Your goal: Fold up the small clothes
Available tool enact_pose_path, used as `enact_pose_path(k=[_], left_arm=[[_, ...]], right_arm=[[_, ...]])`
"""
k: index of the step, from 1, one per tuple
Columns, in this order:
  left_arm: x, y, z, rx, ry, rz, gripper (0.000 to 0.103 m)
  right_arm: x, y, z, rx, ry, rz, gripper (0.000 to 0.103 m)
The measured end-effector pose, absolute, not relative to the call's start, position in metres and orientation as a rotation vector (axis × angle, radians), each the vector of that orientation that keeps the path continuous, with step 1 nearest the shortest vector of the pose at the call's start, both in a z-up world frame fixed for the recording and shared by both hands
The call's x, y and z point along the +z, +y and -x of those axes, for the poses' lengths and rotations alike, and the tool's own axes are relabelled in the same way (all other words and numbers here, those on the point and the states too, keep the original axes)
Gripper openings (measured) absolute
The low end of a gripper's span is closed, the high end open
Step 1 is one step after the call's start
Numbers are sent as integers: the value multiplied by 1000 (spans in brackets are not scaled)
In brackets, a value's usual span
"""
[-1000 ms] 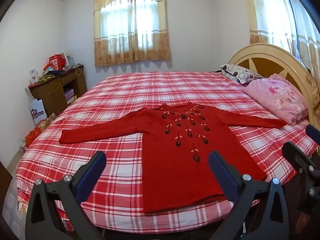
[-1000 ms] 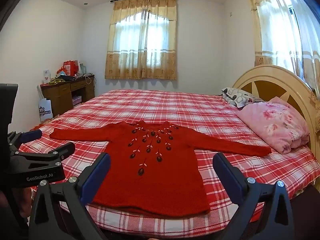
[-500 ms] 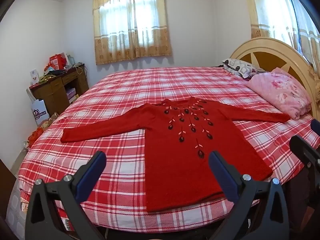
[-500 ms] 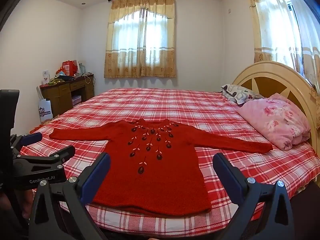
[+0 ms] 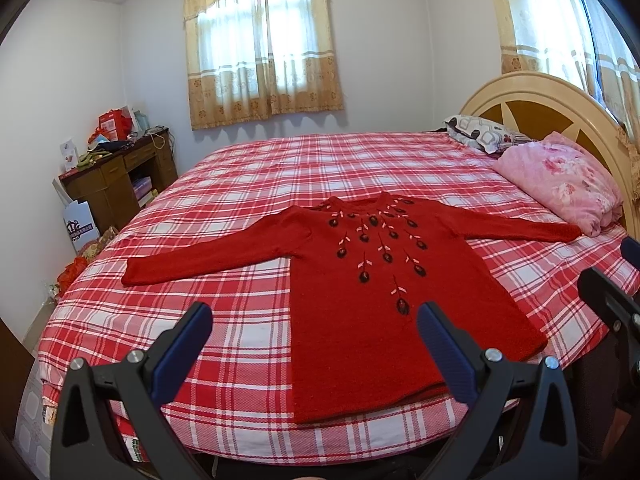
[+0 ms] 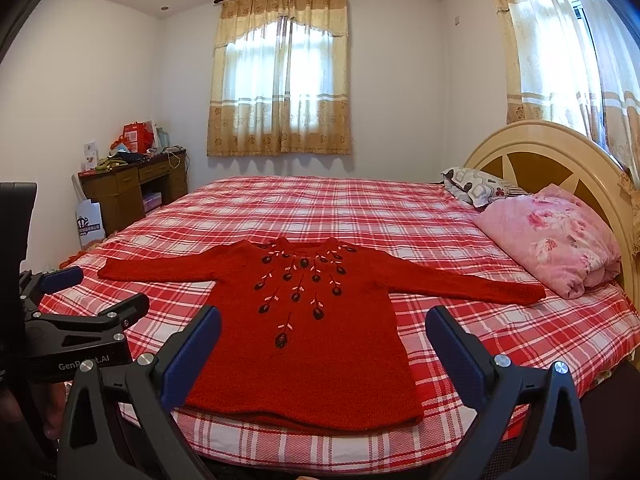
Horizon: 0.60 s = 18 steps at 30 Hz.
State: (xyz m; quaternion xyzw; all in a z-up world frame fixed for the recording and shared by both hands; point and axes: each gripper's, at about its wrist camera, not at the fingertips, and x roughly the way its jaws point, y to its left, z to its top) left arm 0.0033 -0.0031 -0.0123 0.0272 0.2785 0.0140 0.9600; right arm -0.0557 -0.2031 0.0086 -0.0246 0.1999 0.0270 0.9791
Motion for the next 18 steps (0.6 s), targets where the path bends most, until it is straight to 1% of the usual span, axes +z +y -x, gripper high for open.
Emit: enact_pose_path(k=[18], left_arm=[[-11, -4, -4, 27, 566, -58, 103]], right_arm=[[9, -204, 55, 56, 405, 50, 102]])
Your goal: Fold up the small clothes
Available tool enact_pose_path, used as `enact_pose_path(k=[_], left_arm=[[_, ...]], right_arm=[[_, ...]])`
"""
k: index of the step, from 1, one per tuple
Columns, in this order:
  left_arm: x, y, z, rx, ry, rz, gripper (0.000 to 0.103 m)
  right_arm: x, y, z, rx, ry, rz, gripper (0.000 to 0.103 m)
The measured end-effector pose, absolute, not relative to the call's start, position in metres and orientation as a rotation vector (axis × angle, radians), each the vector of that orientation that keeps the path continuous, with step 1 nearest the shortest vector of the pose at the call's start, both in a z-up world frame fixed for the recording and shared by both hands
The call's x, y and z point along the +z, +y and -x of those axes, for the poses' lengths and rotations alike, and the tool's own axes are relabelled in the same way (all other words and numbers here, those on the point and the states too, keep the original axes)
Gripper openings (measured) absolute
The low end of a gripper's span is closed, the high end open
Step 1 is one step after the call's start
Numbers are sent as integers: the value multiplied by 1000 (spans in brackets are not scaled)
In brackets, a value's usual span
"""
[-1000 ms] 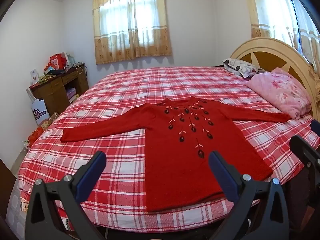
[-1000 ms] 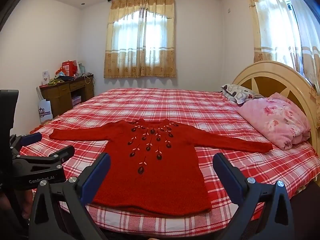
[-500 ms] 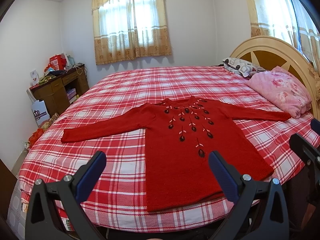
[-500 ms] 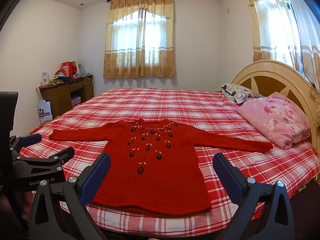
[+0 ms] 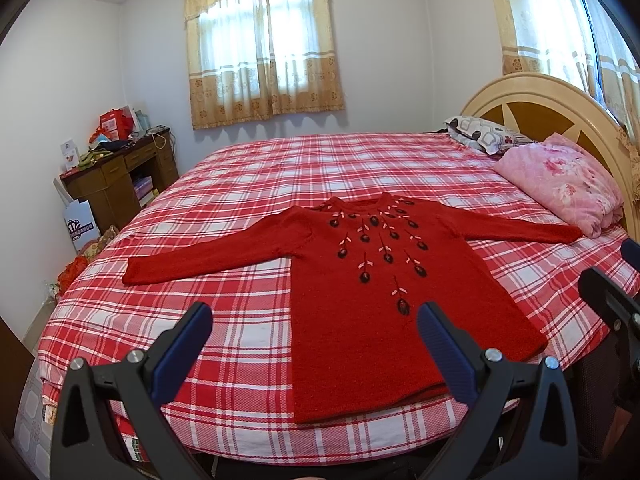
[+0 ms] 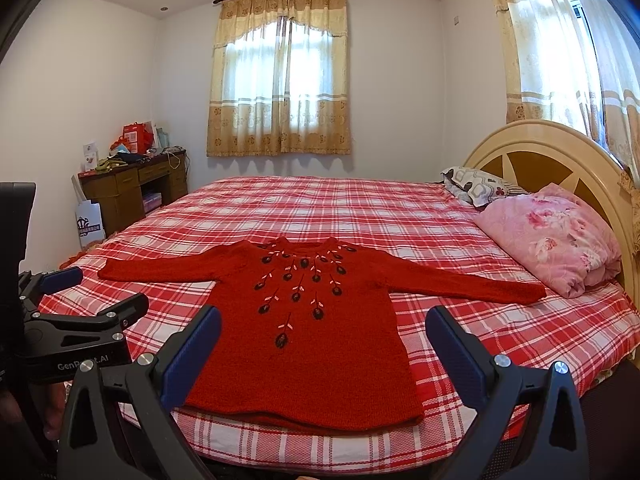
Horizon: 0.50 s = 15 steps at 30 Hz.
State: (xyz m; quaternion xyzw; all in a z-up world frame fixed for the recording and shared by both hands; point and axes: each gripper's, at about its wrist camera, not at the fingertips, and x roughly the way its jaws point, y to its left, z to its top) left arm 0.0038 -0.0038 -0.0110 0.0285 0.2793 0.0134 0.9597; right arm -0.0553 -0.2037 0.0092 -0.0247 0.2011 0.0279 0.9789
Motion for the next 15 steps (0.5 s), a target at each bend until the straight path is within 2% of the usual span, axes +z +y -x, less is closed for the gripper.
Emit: enact_pose_path(k=[15], left_arm=[[-13, -5, -4, 26, 569, -56, 103]], right_arm=[[9, -205, 54, 59, 407, 49, 102]])
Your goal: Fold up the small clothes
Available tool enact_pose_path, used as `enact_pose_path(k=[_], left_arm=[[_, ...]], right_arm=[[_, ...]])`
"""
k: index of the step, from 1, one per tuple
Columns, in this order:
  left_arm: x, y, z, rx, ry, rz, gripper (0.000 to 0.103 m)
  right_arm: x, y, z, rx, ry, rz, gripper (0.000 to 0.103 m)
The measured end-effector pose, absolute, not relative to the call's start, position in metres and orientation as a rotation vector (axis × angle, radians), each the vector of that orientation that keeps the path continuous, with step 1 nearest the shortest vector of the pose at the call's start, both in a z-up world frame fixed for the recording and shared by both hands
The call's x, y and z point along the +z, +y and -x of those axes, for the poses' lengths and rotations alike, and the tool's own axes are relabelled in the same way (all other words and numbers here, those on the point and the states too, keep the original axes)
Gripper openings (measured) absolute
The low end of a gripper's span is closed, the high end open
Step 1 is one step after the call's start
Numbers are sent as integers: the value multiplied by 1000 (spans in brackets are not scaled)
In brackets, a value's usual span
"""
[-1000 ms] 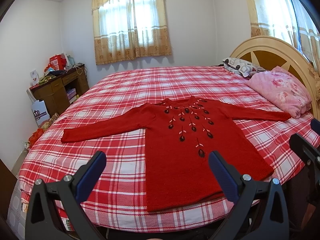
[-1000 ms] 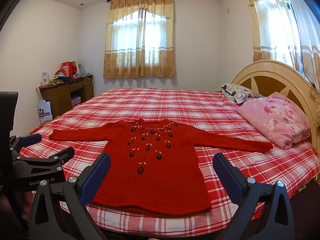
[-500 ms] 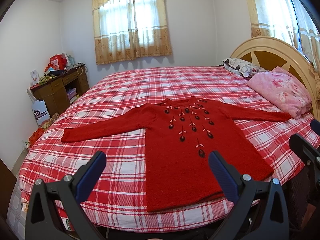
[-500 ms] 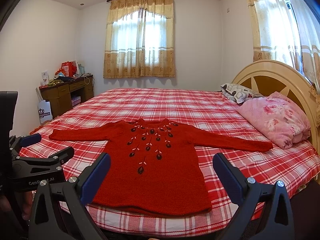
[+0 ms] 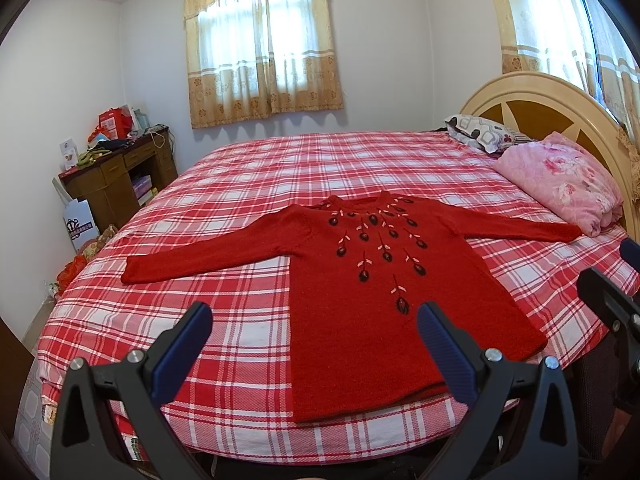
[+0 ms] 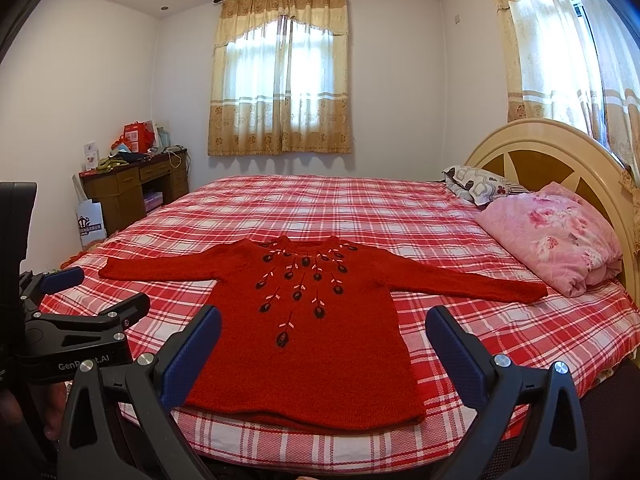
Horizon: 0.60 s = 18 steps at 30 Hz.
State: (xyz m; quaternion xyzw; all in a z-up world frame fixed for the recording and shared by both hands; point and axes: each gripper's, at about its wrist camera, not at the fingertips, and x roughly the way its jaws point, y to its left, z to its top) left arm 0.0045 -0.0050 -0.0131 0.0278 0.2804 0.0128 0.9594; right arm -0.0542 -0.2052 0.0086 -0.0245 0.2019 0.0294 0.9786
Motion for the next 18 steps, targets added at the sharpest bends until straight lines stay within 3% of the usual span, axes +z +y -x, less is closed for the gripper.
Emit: enact_pose_path(k=[18], left_arm=[[-13, -5, -5, 25, 571, -56, 103]], right_arm=[[5, -204, 50, 63, 420, 50, 102]])
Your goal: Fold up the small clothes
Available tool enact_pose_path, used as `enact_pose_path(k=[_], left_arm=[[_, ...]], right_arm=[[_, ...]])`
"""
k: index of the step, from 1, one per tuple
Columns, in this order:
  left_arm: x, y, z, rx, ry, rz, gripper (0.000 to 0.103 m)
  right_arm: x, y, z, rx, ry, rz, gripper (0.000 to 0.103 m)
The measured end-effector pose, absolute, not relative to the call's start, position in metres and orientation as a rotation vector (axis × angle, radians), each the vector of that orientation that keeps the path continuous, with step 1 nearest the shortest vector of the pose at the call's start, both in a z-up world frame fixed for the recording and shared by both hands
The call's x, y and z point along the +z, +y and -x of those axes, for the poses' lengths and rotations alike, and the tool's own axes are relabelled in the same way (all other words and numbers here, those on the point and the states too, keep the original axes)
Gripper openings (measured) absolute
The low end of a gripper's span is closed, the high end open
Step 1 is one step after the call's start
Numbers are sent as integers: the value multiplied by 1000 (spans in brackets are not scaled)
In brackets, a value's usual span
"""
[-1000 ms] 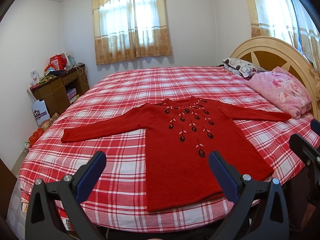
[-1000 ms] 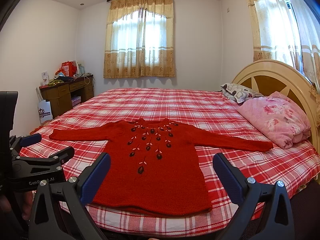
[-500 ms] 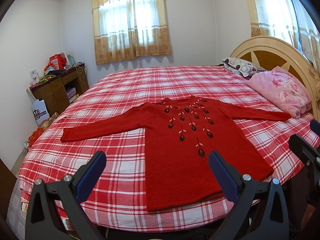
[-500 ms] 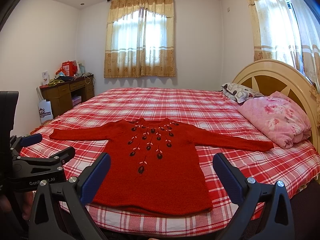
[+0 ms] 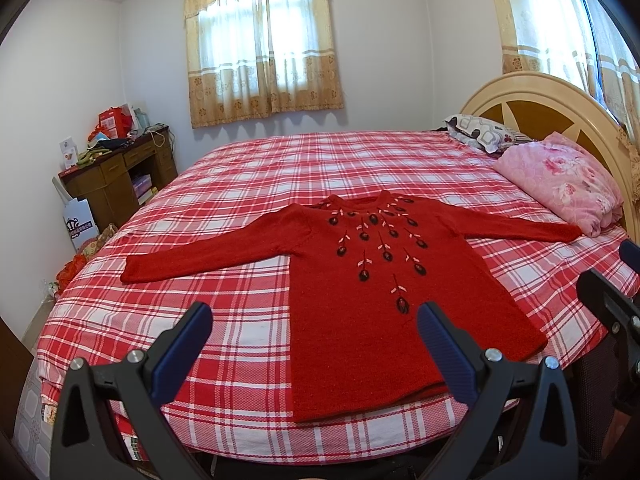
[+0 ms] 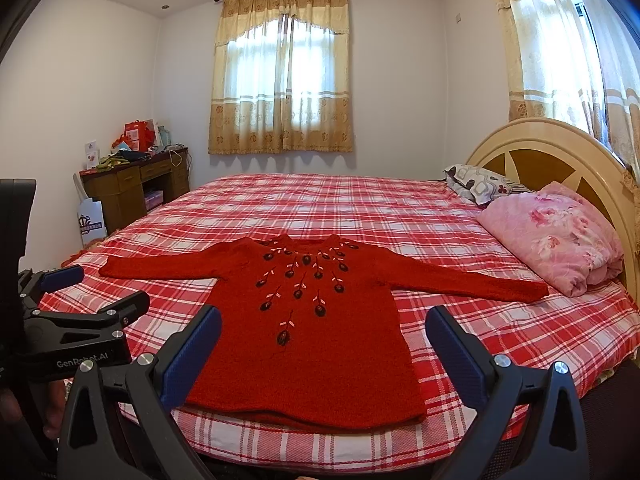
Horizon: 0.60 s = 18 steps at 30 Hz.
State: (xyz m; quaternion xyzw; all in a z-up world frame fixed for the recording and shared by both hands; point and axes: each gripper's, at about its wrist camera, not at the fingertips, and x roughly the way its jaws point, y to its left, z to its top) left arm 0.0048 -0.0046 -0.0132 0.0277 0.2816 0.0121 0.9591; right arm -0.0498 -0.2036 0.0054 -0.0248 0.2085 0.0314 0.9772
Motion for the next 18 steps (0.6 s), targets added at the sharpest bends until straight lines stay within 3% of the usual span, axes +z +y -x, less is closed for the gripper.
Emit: enact_pose_path(k=[18], left_arm=[[-23, -5, -15, 24, 596, -69, 103]], right_arm=[[-20, -215, 24, 2, 484, 66, 102]])
